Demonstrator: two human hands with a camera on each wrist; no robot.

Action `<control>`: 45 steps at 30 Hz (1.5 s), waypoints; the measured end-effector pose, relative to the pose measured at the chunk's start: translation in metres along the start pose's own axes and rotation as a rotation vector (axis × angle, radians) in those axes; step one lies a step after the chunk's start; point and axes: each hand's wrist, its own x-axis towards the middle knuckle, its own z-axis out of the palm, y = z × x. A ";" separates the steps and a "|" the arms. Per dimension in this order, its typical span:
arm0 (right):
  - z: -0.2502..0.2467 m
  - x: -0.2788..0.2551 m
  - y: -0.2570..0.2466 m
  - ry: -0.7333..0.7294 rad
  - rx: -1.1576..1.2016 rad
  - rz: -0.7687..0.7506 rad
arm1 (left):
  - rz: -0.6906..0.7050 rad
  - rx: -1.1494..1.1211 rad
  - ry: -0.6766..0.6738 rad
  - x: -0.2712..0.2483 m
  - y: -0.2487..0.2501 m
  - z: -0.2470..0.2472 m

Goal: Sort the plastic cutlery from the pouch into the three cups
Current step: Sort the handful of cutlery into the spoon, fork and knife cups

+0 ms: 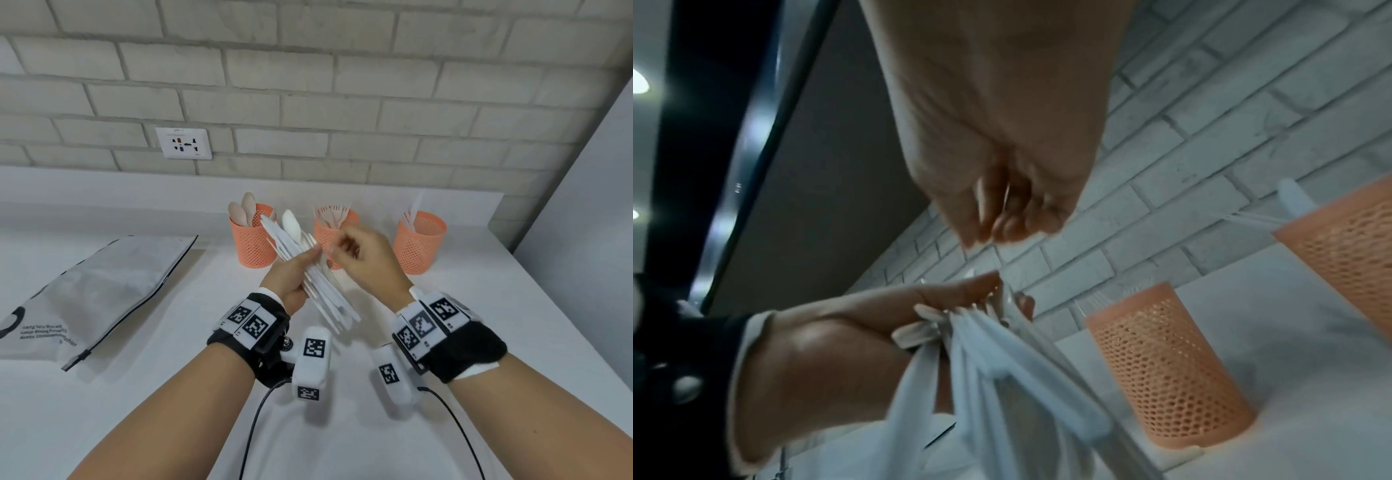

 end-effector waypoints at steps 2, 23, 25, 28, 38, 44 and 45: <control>0.002 -0.006 0.000 -0.203 -0.077 0.049 | 0.013 -0.036 0.006 0.001 0.001 0.001; 0.002 -0.001 0.012 -0.319 0.192 0.382 | -0.007 0.049 -0.126 -0.011 0.002 0.009; -0.002 -0.001 0.011 -0.307 0.265 0.409 | -0.008 0.045 -0.115 -0.010 0.003 0.008; -0.008 0.000 0.012 -0.274 0.265 0.424 | -0.021 0.048 -0.094 -0.009 0.006 0.005; -0.017 -0.005 0.016 -0.351 0.252 0.424 | 0.016 0.039 -0.078 -0.011 0.007 0.004; -0.020 -0.002 0.018 -0.434 0.191 0.467 | 0.029 0.107 -0.099 -0.012 0.008 0.001; -0.018 -0.002 0.018 -0.424 0.170 0.437 | 0.029 0.136 -0.106 -0.012 0.008 0.002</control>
